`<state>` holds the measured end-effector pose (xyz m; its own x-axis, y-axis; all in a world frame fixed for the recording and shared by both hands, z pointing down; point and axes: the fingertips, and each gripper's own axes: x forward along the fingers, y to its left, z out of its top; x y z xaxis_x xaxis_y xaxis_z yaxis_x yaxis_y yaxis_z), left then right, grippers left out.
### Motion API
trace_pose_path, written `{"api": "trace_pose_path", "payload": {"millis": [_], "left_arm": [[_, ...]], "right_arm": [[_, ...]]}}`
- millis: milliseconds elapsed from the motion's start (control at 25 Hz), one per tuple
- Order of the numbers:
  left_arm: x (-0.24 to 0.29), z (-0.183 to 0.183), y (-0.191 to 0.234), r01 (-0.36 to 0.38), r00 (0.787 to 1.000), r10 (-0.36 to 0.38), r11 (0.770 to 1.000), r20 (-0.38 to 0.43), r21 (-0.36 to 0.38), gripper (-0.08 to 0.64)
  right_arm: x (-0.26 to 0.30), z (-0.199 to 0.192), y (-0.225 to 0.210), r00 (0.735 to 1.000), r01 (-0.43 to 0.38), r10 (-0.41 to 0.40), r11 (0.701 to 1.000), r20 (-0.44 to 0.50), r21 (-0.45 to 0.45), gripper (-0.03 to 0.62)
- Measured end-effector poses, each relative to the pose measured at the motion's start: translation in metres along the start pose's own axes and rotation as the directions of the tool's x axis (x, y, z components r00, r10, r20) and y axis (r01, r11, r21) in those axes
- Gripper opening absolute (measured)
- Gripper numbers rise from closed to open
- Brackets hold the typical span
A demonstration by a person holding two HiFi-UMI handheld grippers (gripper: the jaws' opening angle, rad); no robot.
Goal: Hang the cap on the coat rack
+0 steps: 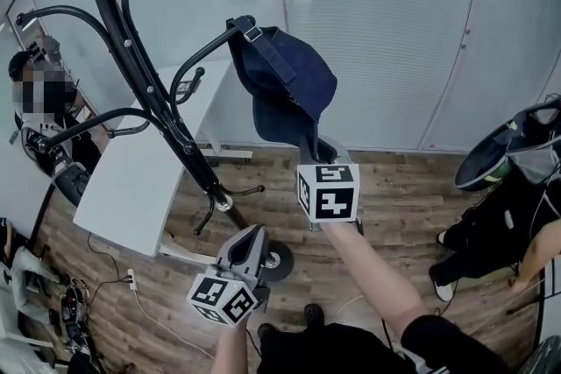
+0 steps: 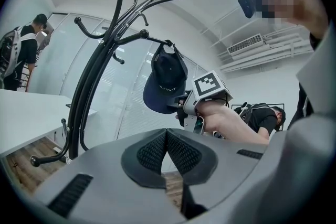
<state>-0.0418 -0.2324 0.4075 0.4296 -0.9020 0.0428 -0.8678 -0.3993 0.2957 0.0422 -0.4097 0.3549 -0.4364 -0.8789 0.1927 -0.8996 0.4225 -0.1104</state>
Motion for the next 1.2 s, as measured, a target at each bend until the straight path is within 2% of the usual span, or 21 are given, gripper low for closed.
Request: {"api": "trace_pose_path", "payload": {"millis": [160,360,520,640,800,1200], "left_arm": [[-0.001,0.000,0.002,-0.001,1.000,0.001,1.000,0.001,0.006,0.015],[-0.002,0.001,0.000,-0.001,1.000,0.001,1.000,0.004,0.004,0.015],[-0.002,0.000,-0.001,0.000,1.000,0.000,1.000,-0.001,0.003,0.015],[-0.002,-0.003,-0.002,-0.004,1.000,0.004,1.000,-0.005,-0.002,0.015],[-0.002,-0.006,-0.002,-0.004,1.000,0.004,1.000,-0.012,-0.003,0.015],[0.000,-0.006,-0.009,0.007,1.000,-0.007,1.000,-0.018,0.006,0.015]], "right_arm": [[0.003,-0.004,0.006,0.999,-0.035,0.035,0.999,0.000,0.016,0.043],[0.002,-0.005,0.018,0.992,-0.130,0.129,0.986,0.014,0.107,0.052],[0.001,-0.009,0.024,0.986,-0.166,0.166,0.977,0.012,0.137,0.135],[0.000,-0.011,0.026,0.984,-0.176,0.176,0.974,0.014,0.145,0.151],[-0.004,-0.016,0.032,0.975,-0.223,0.223,0.961,0.015,0.166,0.217],[-0.023,-0.006,0.049,0.942,-0.335,0.327,0.925,0.075,0.179,0.274]]}}
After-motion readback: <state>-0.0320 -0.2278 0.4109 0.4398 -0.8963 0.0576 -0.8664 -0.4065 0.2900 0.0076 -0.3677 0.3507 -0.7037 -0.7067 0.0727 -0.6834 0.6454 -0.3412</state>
